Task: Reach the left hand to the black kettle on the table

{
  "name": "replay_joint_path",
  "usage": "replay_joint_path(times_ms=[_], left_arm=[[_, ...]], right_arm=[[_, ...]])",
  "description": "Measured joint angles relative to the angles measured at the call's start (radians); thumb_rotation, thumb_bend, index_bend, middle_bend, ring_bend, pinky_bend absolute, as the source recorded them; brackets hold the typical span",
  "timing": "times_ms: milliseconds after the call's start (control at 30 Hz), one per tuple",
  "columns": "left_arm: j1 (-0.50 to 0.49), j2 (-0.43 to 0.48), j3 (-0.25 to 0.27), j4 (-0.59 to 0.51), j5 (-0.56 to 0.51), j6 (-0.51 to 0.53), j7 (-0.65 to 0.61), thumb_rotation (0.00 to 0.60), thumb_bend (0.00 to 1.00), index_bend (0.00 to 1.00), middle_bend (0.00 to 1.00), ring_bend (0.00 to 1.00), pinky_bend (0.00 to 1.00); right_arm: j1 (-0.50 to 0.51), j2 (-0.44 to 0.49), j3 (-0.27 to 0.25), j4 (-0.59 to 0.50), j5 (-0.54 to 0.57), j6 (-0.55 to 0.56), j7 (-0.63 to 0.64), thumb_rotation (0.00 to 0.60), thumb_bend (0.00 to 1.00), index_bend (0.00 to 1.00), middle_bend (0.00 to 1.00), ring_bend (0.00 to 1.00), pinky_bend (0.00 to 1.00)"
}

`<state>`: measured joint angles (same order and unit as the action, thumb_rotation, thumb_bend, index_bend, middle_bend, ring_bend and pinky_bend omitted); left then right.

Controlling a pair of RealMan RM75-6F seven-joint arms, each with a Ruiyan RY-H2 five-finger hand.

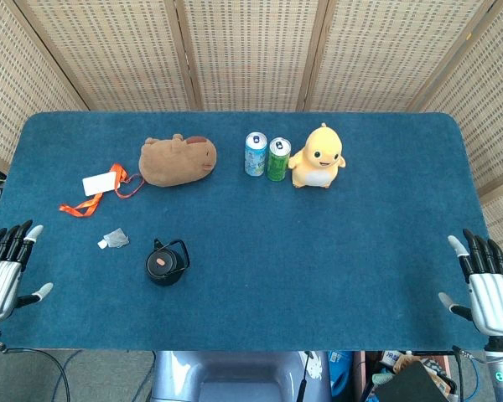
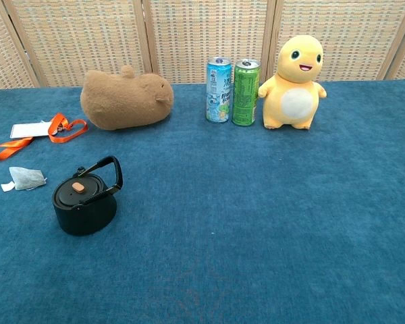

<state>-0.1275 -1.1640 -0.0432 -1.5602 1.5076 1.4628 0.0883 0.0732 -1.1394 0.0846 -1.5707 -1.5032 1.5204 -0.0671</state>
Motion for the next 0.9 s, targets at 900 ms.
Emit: replay_joint_path(times_ms=[900], left_arm=[[-0.242,0.015,0.000,-0.021,0.108,-0.305,0.034,0.600,0.20,0.31,0.00,0.00,0.00]], right_arm=[[0.016,-0.008,0.020,0.017,0.056,-0.043,0.002,0.600,0.00,0.00,0.00,0.00,0.00]])
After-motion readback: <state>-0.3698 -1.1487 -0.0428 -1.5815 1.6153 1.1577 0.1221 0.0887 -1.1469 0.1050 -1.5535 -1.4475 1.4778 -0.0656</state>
